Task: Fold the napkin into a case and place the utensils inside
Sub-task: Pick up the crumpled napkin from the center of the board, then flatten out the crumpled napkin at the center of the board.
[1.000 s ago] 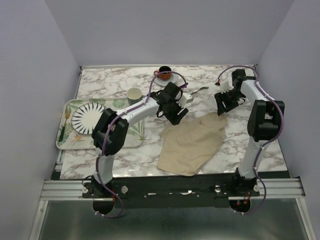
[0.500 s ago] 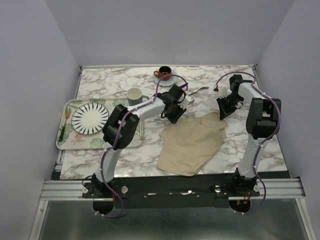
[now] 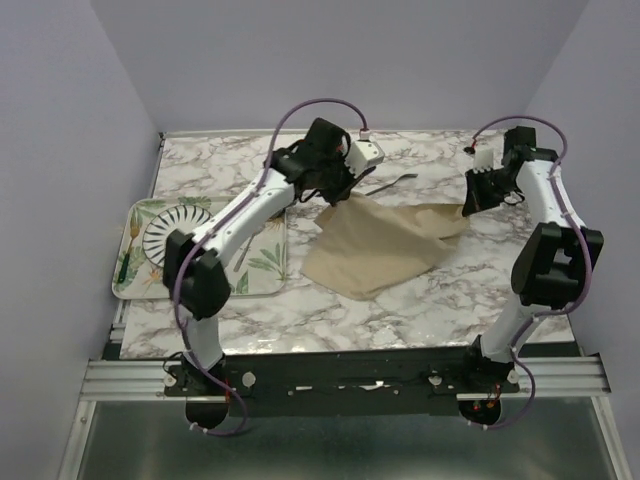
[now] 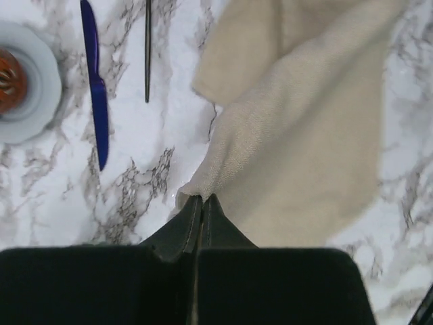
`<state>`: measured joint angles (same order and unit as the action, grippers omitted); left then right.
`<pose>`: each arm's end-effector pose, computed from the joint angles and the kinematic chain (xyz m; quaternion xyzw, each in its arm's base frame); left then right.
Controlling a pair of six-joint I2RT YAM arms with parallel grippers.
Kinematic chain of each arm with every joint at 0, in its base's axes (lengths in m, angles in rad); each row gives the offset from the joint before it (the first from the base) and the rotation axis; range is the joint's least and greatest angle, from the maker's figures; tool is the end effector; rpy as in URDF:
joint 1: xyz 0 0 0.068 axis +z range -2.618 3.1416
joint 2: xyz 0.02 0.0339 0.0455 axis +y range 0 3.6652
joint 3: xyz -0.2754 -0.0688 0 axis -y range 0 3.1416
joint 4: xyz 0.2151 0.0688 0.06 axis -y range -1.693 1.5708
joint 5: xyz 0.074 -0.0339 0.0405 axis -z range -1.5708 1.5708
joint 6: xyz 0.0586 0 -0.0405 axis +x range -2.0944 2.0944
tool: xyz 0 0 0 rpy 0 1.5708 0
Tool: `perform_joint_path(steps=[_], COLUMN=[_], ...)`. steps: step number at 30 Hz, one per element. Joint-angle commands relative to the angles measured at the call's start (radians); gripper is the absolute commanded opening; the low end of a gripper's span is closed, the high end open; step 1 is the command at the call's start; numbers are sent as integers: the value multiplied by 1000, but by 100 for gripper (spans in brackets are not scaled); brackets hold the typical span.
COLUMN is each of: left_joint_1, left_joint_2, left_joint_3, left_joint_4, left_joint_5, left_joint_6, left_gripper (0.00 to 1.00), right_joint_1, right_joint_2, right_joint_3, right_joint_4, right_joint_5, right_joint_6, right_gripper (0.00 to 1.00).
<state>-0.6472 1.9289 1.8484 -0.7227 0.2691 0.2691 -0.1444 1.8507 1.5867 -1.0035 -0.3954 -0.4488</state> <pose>0.3308 -0.2695 0.3200 0.4515 0.8019 -0.1919 0.3411 0.3572 -0.0291 0.2577 -0.1763 0.9536 0.1424 0.1984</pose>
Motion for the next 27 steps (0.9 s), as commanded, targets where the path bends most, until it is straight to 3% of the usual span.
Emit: perform_joint_path(steps=[1, 4, 5, 7, 9, 10, 11, 12, 13, 14, 16, 17, 23, 27], left_joint_1=[-18, -112, -196, -294, -388, -394, -394, -388, -375, -355, -275, -249, -54, 15], left_joint_2=[-314, -524, -569, -666, -697, -705, -697, -691, -679, -679, -697, -702, -601, -504], left_joint_3=[-165, -462, -617, -757, -920, -954, -995, -1002, -1000, -982, -950, -918, -752, -687], left_joint_4=[-211, -227, -227, -228, -225, -224, -218, -215, -216, -218, -212, -204, -152, -121], left_joint_5=[261, 273, 245, 185, 107, 90, 55, 32, 24, 28, 87, 106, 200, 219], left_joint_6=[284, 386, 447, 485, 513, 510, 501, 481, 473, 466, 443, 434, 348, 266], left_gripper=[0, 0, 0, 0, 0, 6, 13, 20, 33, 38, 56, 59, 62, 62], right_joint_1=[-55, -54, -53, -54, -53, -53, -53, -53, -55, -55, -55, -54, -53, -43], right_joint_2=[-126, -182, -206, -223, -220, -217, -216, -225, -232, -234, -219, -205, -49, 56], right_joint_3=[-82, -220, -253, -341, -382, -413, -424, -430, -429, -416, -384, -339, -179, -54], right_joint_4=[-112, -144, -156, -196, -230, -253, -256, -254, -241, -235, -224, -224, -178, -175], right_joint_5=[-36, -40, -45, -46, -42, -24, -11, 0, 10, 12, 4, -5, -86, -140], right_joint_6=[-96, -169, -201, -235, -280, -287, -298, -300, -297, -286, -265, -245, -130, -73], right_gripper=[1, 1, 1, 1, 15, 28, 54, 64, 68, 72, 72, 72, 65, 58])
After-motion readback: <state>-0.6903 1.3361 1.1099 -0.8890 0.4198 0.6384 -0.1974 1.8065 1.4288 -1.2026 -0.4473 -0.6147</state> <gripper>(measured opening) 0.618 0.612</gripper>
